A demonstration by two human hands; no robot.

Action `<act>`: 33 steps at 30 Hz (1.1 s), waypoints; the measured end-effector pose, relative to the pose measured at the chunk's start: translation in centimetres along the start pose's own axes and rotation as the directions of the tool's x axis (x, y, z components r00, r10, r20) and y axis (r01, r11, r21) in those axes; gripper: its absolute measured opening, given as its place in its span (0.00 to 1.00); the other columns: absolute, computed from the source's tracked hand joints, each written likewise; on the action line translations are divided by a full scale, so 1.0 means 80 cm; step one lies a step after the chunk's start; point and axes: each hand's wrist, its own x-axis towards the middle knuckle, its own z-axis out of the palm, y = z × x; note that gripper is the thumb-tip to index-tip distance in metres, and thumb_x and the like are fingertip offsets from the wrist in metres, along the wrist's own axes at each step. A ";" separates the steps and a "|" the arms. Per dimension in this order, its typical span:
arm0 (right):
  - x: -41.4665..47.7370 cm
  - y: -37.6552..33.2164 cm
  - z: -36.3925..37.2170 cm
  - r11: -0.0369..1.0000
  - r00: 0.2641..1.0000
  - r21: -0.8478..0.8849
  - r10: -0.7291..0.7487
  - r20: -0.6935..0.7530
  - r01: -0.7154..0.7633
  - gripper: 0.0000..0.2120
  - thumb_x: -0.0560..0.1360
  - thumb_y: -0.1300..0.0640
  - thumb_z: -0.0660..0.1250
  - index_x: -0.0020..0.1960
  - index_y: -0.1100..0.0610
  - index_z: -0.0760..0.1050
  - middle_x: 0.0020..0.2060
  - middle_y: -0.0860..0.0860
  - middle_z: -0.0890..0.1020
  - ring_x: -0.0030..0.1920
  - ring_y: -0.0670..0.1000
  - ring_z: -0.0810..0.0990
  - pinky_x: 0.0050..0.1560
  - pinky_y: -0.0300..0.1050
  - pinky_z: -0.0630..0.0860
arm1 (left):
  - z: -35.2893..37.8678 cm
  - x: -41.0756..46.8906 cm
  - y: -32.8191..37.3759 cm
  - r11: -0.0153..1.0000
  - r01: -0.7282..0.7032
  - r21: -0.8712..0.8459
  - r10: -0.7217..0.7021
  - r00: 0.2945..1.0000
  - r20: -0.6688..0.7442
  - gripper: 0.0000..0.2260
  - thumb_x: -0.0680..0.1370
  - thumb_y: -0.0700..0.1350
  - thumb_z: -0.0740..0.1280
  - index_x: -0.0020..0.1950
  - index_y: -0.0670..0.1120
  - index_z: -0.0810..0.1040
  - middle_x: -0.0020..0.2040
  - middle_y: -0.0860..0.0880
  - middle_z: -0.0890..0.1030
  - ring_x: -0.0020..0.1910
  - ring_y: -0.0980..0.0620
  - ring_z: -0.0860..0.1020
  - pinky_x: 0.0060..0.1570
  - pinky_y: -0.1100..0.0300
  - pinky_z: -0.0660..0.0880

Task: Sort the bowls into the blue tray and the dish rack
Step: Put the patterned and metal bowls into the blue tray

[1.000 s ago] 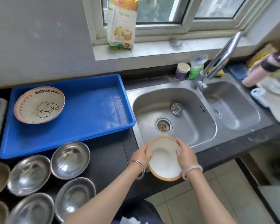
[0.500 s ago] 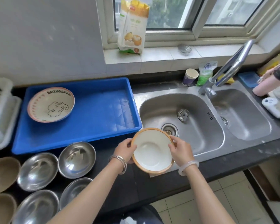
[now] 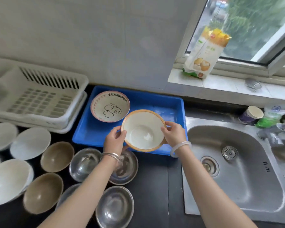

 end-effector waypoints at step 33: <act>0.162 -0.112 0.195 0.997 0.989 -0.021 0.078 0.122 -0.076 0.14 0.76 0.66 0.55 0.52 0.61 0.79 0.49 0.60 0.82 0.47 0.60 0.80 0.49 0.51 0.78 | -0.070 0.234 0.016 0.979 0.037 0.199 0.017 0.966 -0.260 0.16 0.76 0.36 0.63 0.62 0.43 0.76 0.58 0.43 0.81 0.57 0.43 0.78 0.60 0.49 0.74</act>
